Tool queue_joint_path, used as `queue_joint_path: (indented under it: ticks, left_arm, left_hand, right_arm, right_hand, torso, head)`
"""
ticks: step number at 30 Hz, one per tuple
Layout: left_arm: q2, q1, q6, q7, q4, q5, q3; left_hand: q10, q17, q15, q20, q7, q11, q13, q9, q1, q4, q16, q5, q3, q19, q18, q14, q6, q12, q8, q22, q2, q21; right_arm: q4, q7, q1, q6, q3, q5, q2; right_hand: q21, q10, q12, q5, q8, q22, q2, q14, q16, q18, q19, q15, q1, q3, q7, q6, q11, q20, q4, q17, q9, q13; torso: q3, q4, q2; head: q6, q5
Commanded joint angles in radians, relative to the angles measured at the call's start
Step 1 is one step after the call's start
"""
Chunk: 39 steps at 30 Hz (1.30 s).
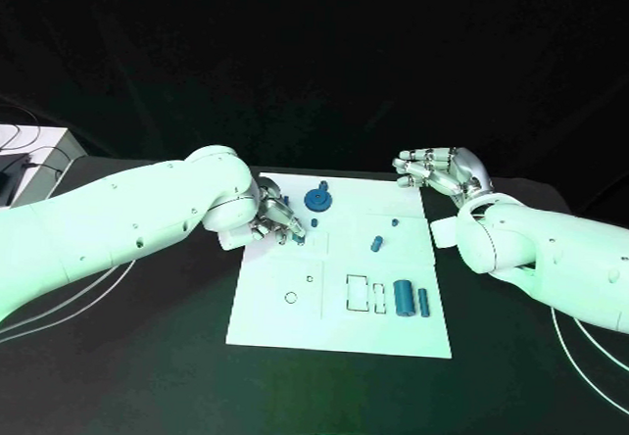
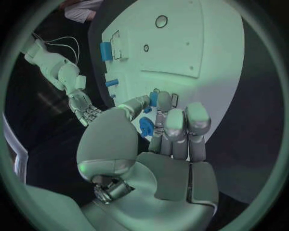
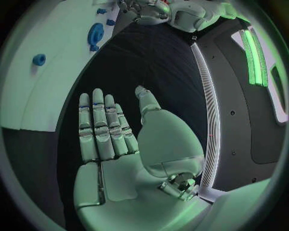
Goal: Assemble the parts on the task board
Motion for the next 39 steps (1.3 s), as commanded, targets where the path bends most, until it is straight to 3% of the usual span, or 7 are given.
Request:
queue_joint_path:
  ticks: [1, 39]
  left_arm:
    - [-0.001, 0.0, 0.004, -0.001, 0.003, -0.017, 0.0]
    - [-0.005, -0.002, 0.024, 0.013, 0.019, -0.022, 0.0]
  left_hand:
    - [0.009, 0.002, -0.003, -0.004, 0.001, 0.0, -0.001, 0.151, 0.008, -0.13, -0.002, 0.008, 0.136, 0.0, -0.017, 0.004, 0.009, -0.007, 0.004, 0.001, 0.004, 0.003]
    - [0.02, 0.01, -0.004, -0.007, 0.001, -0.002, -0.008, 0.154, 0.019, -0.129, 0.0, 0.016, 0.141, 0.003, -0.02, 0.005, 0.021, -0.011, -0.005, 0.008, -0.008, 0.008]
  right_arm:
    - [0.001, 0.008, 0.0, 0.014, 0.0, -0.003, -0.001]
    - [-0.001, 0.008, 0.0, 0.015, 0.0, -0.003, 0.0]
  right_hand:
    - [0.002, -0.006, -0.005, 0.006, -0.005, -0.001, 0.0, -0.005, -0.004, -0.014, -0.009, 0.0, -0.006, 0.006, -0.001, -0.006, 0.002, 0.0, 0.002, -0.001, -0.001, -0.001]
    - [0.002, -0.006, -0.005, 0.006, -0.005, -0.001, 0.0, -0.005, -0.004, -0.014, -0.009, 0.0, -0.006, 0.006, -0.001, -0.006, 0.002, 0.0, 0.002, -0.001, -0.001, -0.001]
  torso:
    - [0.0, 0.0001, 0.0]
    - [0.001, -0.0009, 0.001]
  head:
    - [0.0, -0.001]
    - [-0.001, 0.002]
